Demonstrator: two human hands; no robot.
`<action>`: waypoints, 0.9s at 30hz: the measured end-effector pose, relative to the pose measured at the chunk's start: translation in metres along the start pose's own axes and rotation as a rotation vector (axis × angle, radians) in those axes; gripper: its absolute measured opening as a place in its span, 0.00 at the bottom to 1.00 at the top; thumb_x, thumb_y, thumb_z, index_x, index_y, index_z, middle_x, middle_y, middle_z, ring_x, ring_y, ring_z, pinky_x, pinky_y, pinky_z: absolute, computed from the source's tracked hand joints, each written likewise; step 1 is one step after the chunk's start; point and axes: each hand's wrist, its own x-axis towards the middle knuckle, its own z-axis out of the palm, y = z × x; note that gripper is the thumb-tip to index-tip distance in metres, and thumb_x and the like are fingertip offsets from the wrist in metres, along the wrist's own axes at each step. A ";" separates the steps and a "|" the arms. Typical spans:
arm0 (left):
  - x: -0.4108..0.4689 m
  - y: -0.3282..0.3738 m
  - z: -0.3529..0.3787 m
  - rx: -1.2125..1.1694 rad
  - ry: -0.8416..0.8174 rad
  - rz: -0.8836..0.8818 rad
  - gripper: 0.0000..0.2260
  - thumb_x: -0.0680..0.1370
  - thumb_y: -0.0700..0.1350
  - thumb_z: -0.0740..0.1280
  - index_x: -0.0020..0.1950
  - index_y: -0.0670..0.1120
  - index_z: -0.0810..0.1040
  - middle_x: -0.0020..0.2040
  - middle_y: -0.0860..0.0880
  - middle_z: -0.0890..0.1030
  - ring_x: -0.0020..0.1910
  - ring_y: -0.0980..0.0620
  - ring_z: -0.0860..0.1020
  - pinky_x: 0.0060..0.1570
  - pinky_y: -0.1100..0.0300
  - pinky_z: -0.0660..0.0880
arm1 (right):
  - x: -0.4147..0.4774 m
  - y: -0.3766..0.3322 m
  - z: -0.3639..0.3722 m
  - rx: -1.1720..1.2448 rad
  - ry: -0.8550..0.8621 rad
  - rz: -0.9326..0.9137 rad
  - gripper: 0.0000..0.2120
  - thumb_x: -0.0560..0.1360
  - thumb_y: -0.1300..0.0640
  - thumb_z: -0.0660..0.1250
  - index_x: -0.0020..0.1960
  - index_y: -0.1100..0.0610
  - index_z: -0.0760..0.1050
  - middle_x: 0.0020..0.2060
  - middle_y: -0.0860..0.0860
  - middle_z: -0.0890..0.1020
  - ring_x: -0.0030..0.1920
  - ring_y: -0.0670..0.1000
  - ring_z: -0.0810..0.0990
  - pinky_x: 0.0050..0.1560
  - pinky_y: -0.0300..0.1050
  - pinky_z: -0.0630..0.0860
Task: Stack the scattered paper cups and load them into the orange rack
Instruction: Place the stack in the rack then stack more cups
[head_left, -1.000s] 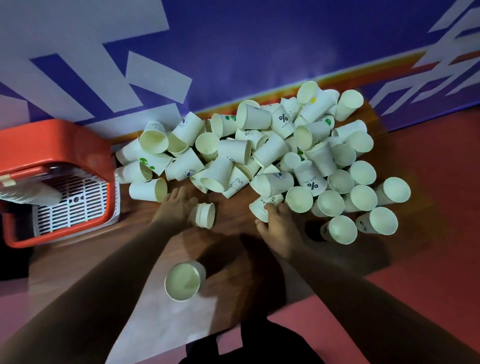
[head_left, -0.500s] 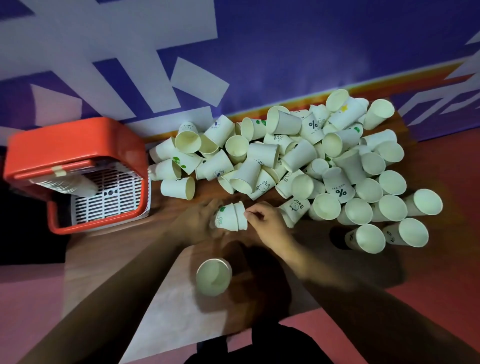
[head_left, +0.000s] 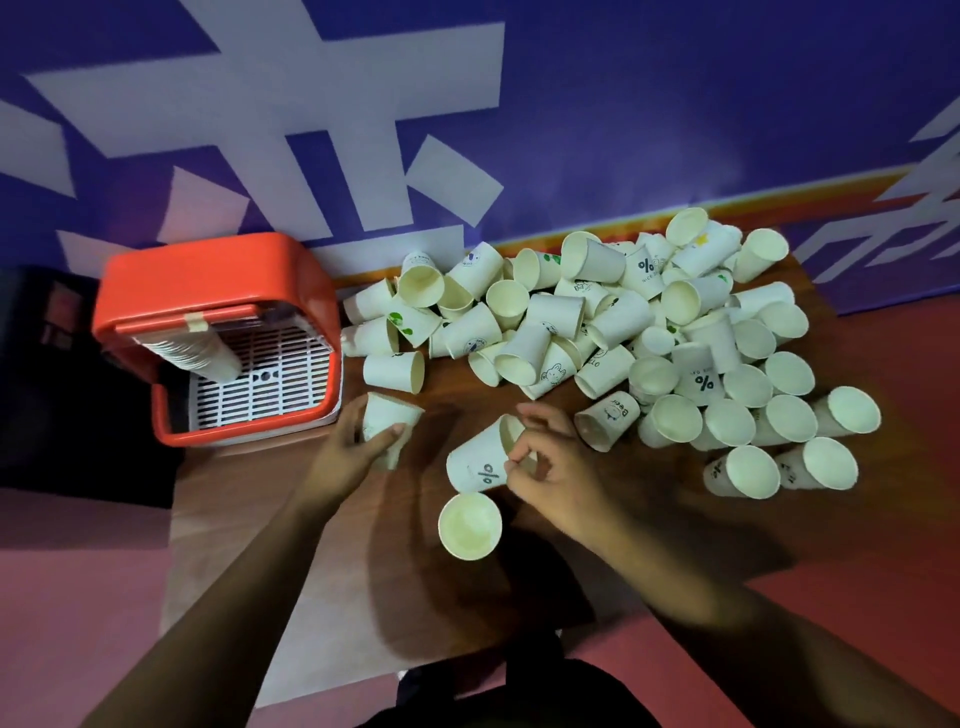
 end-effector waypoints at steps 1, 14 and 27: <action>-0.004 -0.002 -0.002 -0.053 -0.001 0.009 0.24 0.77 0.51 0.71 0.72 0.55 0.69 0.62 0.51 0.80 0.59 0.49 0.80 0.51 0.59 0.81 | -0.008 -0.006 0.003 -0.016 -0.054 -0.010 0.06 0.67 0.60 0.72 0.37 0.53 0.75 0.66 0.49 0.69 0.66 0.45 0.72 0.61 0.34 0.69; -0.046 -0.005 -0.010 -0.264 -0.018 0.015 0.22 0.78 0.42 0.70 0.69 0.50 0.66 0.60 0.44 0.80 0.54 0.46 0.83 0.45 0.56 0.82 | -0.056 -0.042 0.020 -0.329 -0.093 -0.278 0.16 0.69 0.52 0.70 0.55 0.52 0.75 0.64 0.47 0.73 0.63 0.49 0.74 0.63 0.44 0.71; -0.082 -0.004 0.017 -0.156 -0.300 0.123 0.34 0.71 0.45 0.78 0.73 0.60 0.68 0.67 0.58 0.75 0.65 0.57 0.76 0.62 0.58 0.76 | -0.066 0.012 0.045 -0.060 -0.011 0.247 0.30 0.74 0.50 0.71 0.74 0.51 0.65 0.70 0.47 0.71 0.69 0.45 0.70 0.69 0.47 0.68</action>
